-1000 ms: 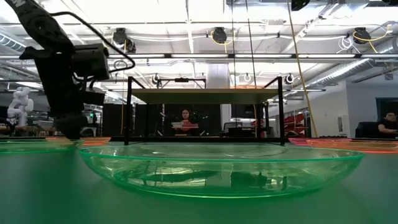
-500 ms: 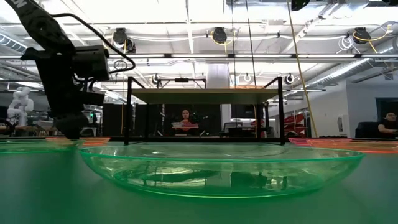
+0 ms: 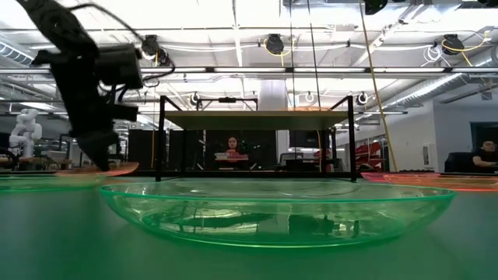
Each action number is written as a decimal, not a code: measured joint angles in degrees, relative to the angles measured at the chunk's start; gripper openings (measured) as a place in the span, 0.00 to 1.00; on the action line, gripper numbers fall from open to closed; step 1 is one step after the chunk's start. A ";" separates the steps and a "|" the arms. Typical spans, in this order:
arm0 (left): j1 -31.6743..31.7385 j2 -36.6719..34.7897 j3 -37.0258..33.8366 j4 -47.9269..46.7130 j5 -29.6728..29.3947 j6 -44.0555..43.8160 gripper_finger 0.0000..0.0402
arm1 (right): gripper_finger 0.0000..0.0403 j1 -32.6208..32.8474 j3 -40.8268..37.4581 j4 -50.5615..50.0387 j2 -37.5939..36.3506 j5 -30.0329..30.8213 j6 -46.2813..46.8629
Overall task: Place and stack plates onto a shelf
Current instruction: Stack the orange plate on top of the orange plate on the shelf
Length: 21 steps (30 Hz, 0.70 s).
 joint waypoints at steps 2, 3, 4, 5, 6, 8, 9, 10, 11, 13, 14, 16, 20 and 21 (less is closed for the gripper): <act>-1.76 -0.02 2.59 -2.45 1.09 -1.92 0.01 | 0.26 0.00 0.00 0.01 0.00 0.00 -0.67; -2.86 -0.02 3.92 -3.65 1.18 -2.83 0.01 | 0.26 0.00 0.00 -0.01 0.00 0.00 -1.04; -3.94 -0.02 5.29 -4.65 1.20 -3.30 0.01 | 0.26 0.00 0.00 -0.01 0.00 0.00 -1.03; -4.96 -0.02 6.67 -6.03 1.17 -3.75 0.01 | 0.26 0.00 0.00 0.01 0.00 0.00 -1.01; -5.98 -0.02 8.08 -7.75 1.06 -4.39 0.01 | 0.26 0.00 0.00 -0.01 0.00 0.00 -1.01; -8.05 -0.02 11.00 -11.59 0.06 -6.08 0.01 | 0.26 0.00 0.00 -0.01 0.00 -0.04 -1.01; -9.11 -0.02 12.35 -13.45 -0.28 -7.14 0.01 | 0.26 0.00 0.00 -0.04 0.00 -0.04 -1.01; -10.07 -0.06 13.62 -15.04 -0.28 -8.13 0.01 | 0.26 0.00 0.00 -0.05 0.00 -0.07 -1.01; -11.16 -0.06 14.82 -16.75 -0.28 -8.91 0.01 | 0.26 0.00 0.00 -0.05 0.00 -0.07 -1.01; -13.44 -0.06 17.06 -19.80 -0.28 -10.30 0.01 | 0.26 0.00 0.00 -0.05 0.00 -0.09 -0.99; -14.54 -0.06 18.10 -20.87 -0.28 -10.76 0.01 | 0.26 0.00 0.00 -0.05 0.00 -0.11 -1.01; -16.82 -0.06 20.01 -22.98 -0.34 -11.97 0.01 | 0.26 0.00 0.00 -0.05 0.00 -0.11 -1.01; -20.98 -0.06 23.26 -27.88 -1.12 -14.62 0.01 | 0.26 0.00 0.00 -0.07 0.00 -0.13 -1.01; -21.78 -0.06 23.97 -30.22 -1.97 -15.49 0.01 | 0.26 0.00 0.00 -0.05 0.00 -0.15 -1.01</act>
